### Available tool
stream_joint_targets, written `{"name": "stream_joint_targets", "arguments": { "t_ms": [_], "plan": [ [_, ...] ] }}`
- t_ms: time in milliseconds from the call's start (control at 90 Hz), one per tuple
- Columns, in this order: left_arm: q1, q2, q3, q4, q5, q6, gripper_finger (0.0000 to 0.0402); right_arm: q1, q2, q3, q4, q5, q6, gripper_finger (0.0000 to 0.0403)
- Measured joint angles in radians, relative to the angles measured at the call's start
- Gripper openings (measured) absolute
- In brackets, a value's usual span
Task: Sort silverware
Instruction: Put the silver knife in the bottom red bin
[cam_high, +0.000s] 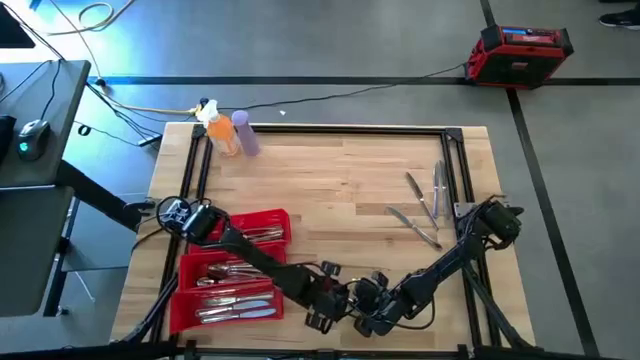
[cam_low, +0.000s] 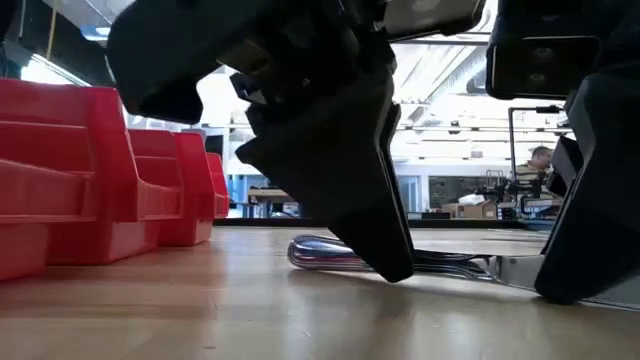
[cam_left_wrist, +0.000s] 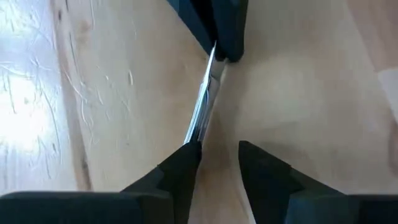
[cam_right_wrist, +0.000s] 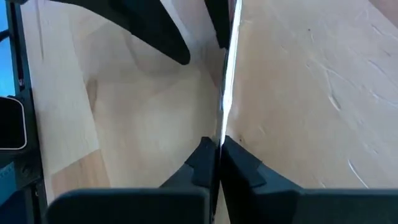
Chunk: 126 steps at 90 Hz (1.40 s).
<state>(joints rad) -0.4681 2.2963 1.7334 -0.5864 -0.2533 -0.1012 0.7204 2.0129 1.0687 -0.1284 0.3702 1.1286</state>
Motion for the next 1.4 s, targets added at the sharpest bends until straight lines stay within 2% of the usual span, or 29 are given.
{"name": "stream_joint_targets", "arguments": {
  "t_ms": [122, 267, 378, 578, 689, 778, 889, 933, 1044, 1211, 1311, 1400],
  "plan": [
    [-0.011, -0.021, -0.003, -0.010, 0.017, -0.022, 0.0109, 0.000, 0.000, 0.000, 0.003, -0.001, -0.006, 0.0000],
    [-0.038, -0.040, -0.004, 0.014, -0.097, 0.011, 0.0109, 0.000, 0.000, 0.000, 0.005, -0.004, -0.012, 0.0000],
    [-0.027, -0.026, -0.003, 0.043, -0.112, 0.024, 0.0109, 0.000, 0.000, 0.000, 0.013, -0.004, -0.012, 0.0000],
    [0.012, 0.014, -0.002, 0.069, 0.044, 0.000, 0.0109, 0.000, 0.000, -0.001, 0.015, 0.000, -0.007, 0.0000],
    [0.020, 0.033, 0.002, 0.061, 0.072, -0.014, 0.0106, 0.000, 0.000, -0.001, 0.015, 0.008, -0.003, 0.0000],
    [0.021, 0.050, 0.003, 0.042, 0.086, -0.007, 0.0085, 0.000, 0.000, -0.001, 0.017, 0.013, -0.003, 0.0000],
    [0.022, 0.055, 0.005, 0.024, 0.096, -0.010, 0.0025, 0.001, 0.001, 0.000, 0.021, 0.020, -0.025, 0.0000],
    [0.022, 0.055, 0.004, 0.023, 0.093, -0.011, 0.0013, 0.001, 0.001, 0.000, 0.022, 0.023, -0.054, 0.0004],
    [0.022, 0.052, 0.002, 0.020, 0.087, -0.016, 0.0012, 0.002, -0.002, 0.015, 0.004, 0.021, -0.116, 0.0031],
    [0.022, 0.050, 0.002, 0.016, 0.065, -0.039, 0.0005, 0.010, -0.044, 0.089, -0.123, -0.030, -0.246, 0.0098],
    [0.018, 0.031, 0.001, 0.007, 0.055, -0.047, 0.0003, 0.033, -0.091, 0.171, -0.228, 0.046, -0.278, 0.0126],
    [0.006, 0.005, -0.003, -0.002, 0.026, -0.063, 0.0002, 0.076, -0.113, 0.254, -0.372, 0.181, -0.298, 0.0137]
  ]
}}
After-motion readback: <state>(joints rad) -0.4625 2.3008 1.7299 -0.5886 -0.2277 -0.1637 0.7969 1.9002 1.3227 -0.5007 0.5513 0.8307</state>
